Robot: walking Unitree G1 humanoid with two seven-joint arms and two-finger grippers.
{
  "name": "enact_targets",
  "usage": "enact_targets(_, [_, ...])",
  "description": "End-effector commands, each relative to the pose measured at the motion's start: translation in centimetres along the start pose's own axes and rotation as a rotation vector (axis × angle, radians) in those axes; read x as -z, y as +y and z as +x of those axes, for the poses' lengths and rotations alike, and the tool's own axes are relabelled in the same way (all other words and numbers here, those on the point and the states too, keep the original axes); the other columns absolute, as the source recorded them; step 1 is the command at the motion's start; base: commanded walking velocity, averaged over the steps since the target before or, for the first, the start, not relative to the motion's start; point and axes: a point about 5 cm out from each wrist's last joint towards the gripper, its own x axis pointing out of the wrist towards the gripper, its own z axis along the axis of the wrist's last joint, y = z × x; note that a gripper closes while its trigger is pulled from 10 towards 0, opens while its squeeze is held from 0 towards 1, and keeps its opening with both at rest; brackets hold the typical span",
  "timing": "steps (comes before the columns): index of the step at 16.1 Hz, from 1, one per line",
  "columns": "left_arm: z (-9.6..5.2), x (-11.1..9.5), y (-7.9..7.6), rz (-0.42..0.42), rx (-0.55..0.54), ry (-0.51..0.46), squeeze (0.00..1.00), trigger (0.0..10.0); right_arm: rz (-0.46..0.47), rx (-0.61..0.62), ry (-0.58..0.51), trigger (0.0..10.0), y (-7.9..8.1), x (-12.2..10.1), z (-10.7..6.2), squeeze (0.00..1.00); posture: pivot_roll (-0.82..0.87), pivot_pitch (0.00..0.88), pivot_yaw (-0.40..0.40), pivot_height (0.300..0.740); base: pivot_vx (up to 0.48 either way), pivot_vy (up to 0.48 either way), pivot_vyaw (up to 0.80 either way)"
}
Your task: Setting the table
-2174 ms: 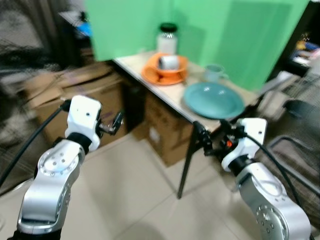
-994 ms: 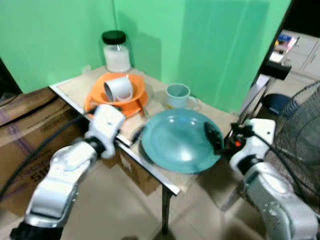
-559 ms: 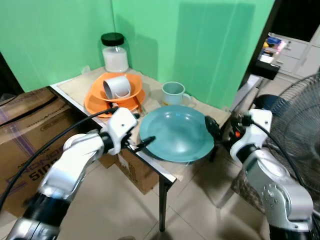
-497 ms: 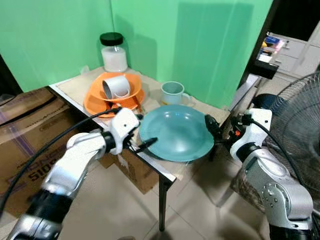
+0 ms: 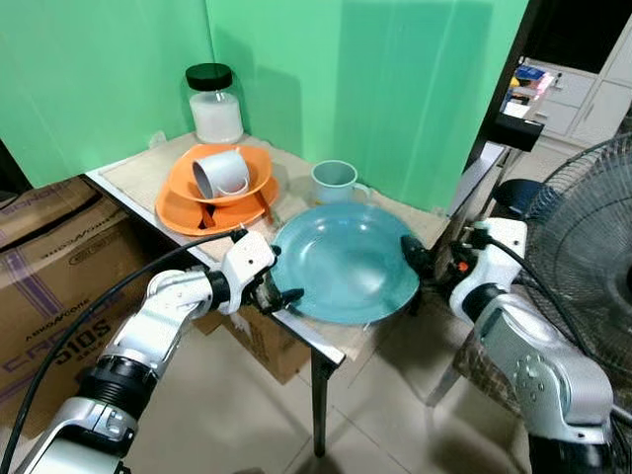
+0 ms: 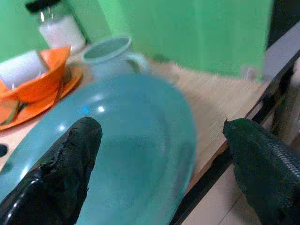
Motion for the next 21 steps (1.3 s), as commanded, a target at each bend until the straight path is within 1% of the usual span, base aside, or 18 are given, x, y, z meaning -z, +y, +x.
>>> enact_targets(1, [0.3, 0.3, -0.1, 0.017, 0.018, 0.022, 0.0, 10.0, 0.047, -0.024, 0.066, 10.0, 0.2, 0.5, 0.4, 0.0, 0.04, 0.0, 0.009, 0.74, 0.0, 0.0, 0.0])
enact_targets(2, [0.3, 0.4, -0.1, 0.016, 0.02, 0.021, 0.0, 10.0, 0.063, -0.03, 0.09, 10.0, 0.3, 0.8, 0.6, 0.0, 0.04, 0.0, 0.007, 0.74, 0.0, 0.0, 0.0])
enact_targets(3, [0.3, 0.6, -0.1, 0.016, 0.022, 0.018, 0.0, 10.0, 0.109, -0.04, 0.126, 10.0, 0.5, 1.2, 1.0, 0.0, 0.04, 0.0, 0.002, 0.74, 0.0, 0.0, 0.0])
enact_targets(7, [0.4, 0.9, -0.1, 0.022, 0.02, 0.015, 0.0, 10.0, 0.211, -0.076, 0.197, 10.0, 0.8, 1.4, 1.5, 0.0, 0.04, 0.0, -0.005, 0.74, 0.0, 0.0, 0.0])
enact_targets(8, [0.3, 1.0, -0.1, 0.024, 0.02, 0.013, 0.0, 10.0, 0.231, -0.097, 0.203, 7.6, 1.0, 1.4, 1.4, 0.0, 0.04, 0.0, -0.009, 0.74, 0.0, 0.0, 0.0])
enact_targets(9, [0.3, 1.0, -0.1, 0.025, 0.019, 0.013, 0.0, 10.0, 0.248, -0.109, 0.203, 2.6, 1.0, 1.3, 1.4, 0.0, 0.04, 0.0, -0.009, 0.74, 0.0, 0.0, 0.0])
enact_targets(10, [0.3, 1.0, -0.1, 0.027, 0.018, 0.013, 0.0, 10.0, 0.257, -0.111, 0.202, 0.0, 1.1, 1.3, 1.4, 0.0, 0.04, 0.0, -0.008, 0.74, 0.0, 0.0, 0.0])
enact_targets(21, [0.7, 0.6, 0.1, 0.053, 0.026, 0.003, 0.0, 10.0, 0.308, -0.136, 0.188, 0.0, 1.3, 1.0, 1.3, 0.0, 0.04, 0.0, 0.006, 0.74, 0.0, 0.0, 0.0])
